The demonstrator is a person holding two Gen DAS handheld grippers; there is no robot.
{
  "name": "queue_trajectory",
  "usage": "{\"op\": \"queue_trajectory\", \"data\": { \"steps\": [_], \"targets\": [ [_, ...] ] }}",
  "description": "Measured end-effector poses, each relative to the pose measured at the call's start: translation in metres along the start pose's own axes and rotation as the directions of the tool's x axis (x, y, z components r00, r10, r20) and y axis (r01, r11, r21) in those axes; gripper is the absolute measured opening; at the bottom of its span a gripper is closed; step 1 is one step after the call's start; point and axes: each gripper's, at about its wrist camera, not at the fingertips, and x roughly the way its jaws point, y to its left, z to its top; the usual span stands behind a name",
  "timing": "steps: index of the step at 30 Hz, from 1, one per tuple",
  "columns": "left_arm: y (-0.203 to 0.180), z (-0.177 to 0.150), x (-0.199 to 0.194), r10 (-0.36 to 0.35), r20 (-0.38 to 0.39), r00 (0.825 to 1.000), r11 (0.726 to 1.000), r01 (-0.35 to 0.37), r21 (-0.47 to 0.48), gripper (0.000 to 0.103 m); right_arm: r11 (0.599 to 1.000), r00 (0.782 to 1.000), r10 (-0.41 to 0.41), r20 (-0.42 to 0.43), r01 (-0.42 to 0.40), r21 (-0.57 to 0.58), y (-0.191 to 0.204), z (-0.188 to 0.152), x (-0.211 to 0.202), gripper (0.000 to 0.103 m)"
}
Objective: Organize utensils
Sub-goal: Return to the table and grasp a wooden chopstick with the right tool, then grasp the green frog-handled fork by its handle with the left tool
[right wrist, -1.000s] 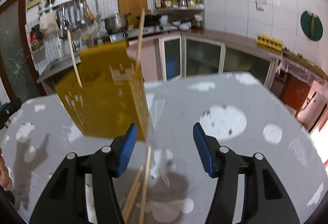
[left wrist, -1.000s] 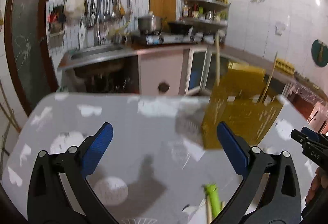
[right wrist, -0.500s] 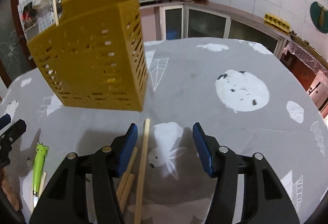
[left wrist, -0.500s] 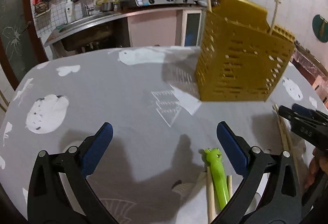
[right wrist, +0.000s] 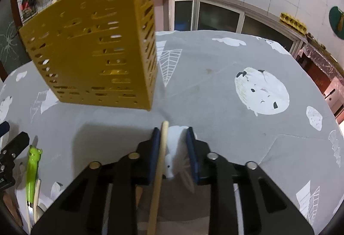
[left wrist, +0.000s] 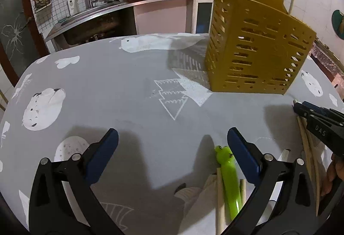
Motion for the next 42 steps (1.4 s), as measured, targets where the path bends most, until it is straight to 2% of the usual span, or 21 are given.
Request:
{"op": "queue_trajectory", "data": {
  "steps": [1,2,9,11,16,20,23,27,28,38,42],
  "targets": [
    [-0.002,0.000,0.000,-0.005,-0.004,1.000,1.000,0.005,0.005,0.098,1.000,1.000,0.000,0.001,0.000,-0.004,0.001,0.000,-0.001,0.016],
    [-0.004,0.000,0.000,-0.011,-0.007,1.000,1.000,0.011,0.010,0.098,1.000,1.000,0.001,0.002,-0.001,-0.008,0.003,-0.001,-0.002,0.008],
    [-0.017,-0.005,0.001,-0.046,-0.027,0.999,0.998,0.047,0.032,0.098,1.000,1.000,0.018,0.008,-0.018,-0.001,-0.005,-0.013,-0.016,0.007],
    [-0.021,-0.007,0.001,-0.046,-0.026,0.999,0.998,0.047,0.045,0.095,1.000,1.000,0.025,0.002,-0.025,0.012,-0.009,-0.015,-0.018,0.007],
    [-0.031,-0.014,0.003,-0.072,-0.069,0.995,0.995,0.076,0.057,0.069,0.999,1.000,0.017,0.010,-0.018,0.033,-0.011,-0.021,-0.020,0.007],
    [-0.032,-0.016,0.003,-0.077,-0.074,0.994,0.995,0.082,0.062,0.062,0.999,1.000,0.026,0.014,-0.026,0.046,-0.012,-0.021,-0.020,0.007],
    [-0.030,-0.015,0.003,-0.076,-0.076,0.994,0.996,0.080,0.045,0.052,0.998,0.999,0.036,0.014,-0.037,0.059,-0.018,-0.019,-0.017,0.007],
    [-0.029,-0.013,0.000,-0.106,-0.099,0.989,0.993,0.110,0.037,0.027,0.998,0.999,0.030,0.013,-0.031,0.055,-0.019,-0.018,-0.016,0.007],
    [-0.030,-0.013,0.000,-0.113,-0.107,0.988,0.992,0.118,0.037,0.024,0.998,1.000,0.029,0.013,-0.029,0.054,-0.018,-0.018,-0.015,0.007],
    [-0.044,-0.010,0.002,-0.071,-0.142,0.987,0.990,0.087,0.108,0.021,0.999,1.000,0.015,-0.002,-0.015,0.033,-0.015,-0.015,-0.014,0.007],
    [-0.040,-0.006,0.002,-0.088,-0.146,0.985,0.990,0.103,0.093,0.020,0.999,1.000,0.024,-0.003,-0.024,0.046,-0.020,-0.011,-0.018,0.007]
  ]
}}
